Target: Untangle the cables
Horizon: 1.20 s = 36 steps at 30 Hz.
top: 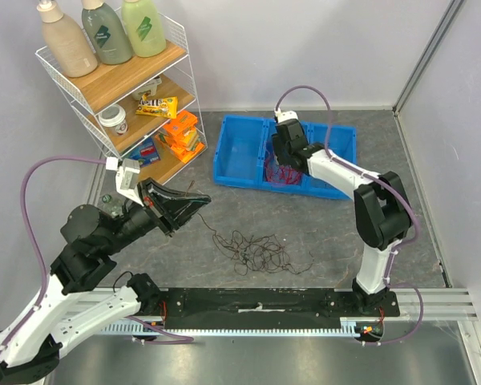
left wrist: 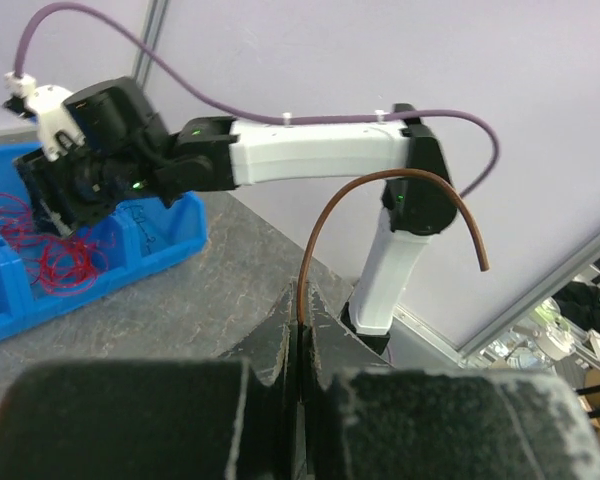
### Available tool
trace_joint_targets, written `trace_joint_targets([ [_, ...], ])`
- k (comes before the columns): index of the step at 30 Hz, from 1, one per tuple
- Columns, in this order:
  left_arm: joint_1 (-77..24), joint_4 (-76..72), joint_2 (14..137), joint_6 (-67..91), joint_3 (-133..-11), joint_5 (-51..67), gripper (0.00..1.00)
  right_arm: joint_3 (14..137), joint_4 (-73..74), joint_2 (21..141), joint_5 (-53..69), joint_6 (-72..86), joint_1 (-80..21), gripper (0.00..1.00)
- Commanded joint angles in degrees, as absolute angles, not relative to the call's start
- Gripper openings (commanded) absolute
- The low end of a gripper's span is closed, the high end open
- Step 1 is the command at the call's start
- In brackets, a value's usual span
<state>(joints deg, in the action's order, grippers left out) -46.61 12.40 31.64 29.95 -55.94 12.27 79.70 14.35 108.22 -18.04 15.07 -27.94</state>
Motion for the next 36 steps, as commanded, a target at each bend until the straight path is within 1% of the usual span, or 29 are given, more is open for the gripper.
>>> trace_joint_targets([
  [1, -46.49, 14.94, 33.57, 31.90, -57.39, 8.26, 0.02, 80.25, 18.54, 99.78, -18.73, 14.24, -27.95, 0.58],
  [4, -46.41, 13.28, 34.80, 33.31, -56.61, 10.19, 0.02, 74.90, 19.34, 92.40, -15.31, 15.03, -28.65, 0.66],
  [7, -46.41, 10.29, 35.51, 34.36, -55.72, 11.77, 0.02, 66.57, 18.20, 84.66, -11.35, 16.26, -30.67, 0.74],
  [12, -46.41, 9.40, 36.12, 33.66, -55.81, 12.48, 0.02, 51.01, 13.03, 72.18, 2.25, 17.66, -37.60, 0.80],
  [17, -46.41, 9.41, 35.95, 32.61, -55.90, 12.13, 0.01, 33.78, -2.68, 60.14, 16.68, 22.49, -45.60, 0.84],
  [18, -46.41, 9.32, 35.77, 32.61, -55.90, 12.04, 0.02, 30.53, -7.60, 59.16, 18.87, 23.46, -46.83, 0.85],
  [20, -46.41, 9.14, 35.77, 32.26, -56.16, 12.30, 0.02, 26.47, -12.02, 58.89, 20.47, 25.04, -48.68, 0.86],
  [26, -46.49, 8.88, 36.04, 31.64, -57.22, 12.22, 0.02, 23.29, -26.16, 61.34, 21.71, 29.00, -57.47, 0.87],
  [29, -46.41, 8.88, 36.21, 31.73, -57.30, 12.22, 0.02, 23.38, -31.80, 62.75, 18.21, 30.84, -60.81, 0.86],
  [31, -46.49, 8.62, 36.30, 31.90, -57.30, 12.22, 0.02, 24.69, -33.22, 65.90, 15.22, 32.16, -62.22, 0.84],
  [33, -46.41, 8.44, 36.30, 31.90, -57.39, 12.13, 0.02, 25.22, -36.28, 69.50, 14.68, 33.92, -62.93, 0.76],
  [35, -46.41, 8.52, 36.39, 31.03, -58.18, 12.04, 0.02, 25.66, -37.35, 73.02, 13.20, 35.68, -63.28, 0.58],
  [36, -46.41, 9.13, 36.39, 29.81, -59.14, 11.69, 0.02, 25.93, -36.48, 74.17, 11.88, 36.38, -63.28, 0.46],
])
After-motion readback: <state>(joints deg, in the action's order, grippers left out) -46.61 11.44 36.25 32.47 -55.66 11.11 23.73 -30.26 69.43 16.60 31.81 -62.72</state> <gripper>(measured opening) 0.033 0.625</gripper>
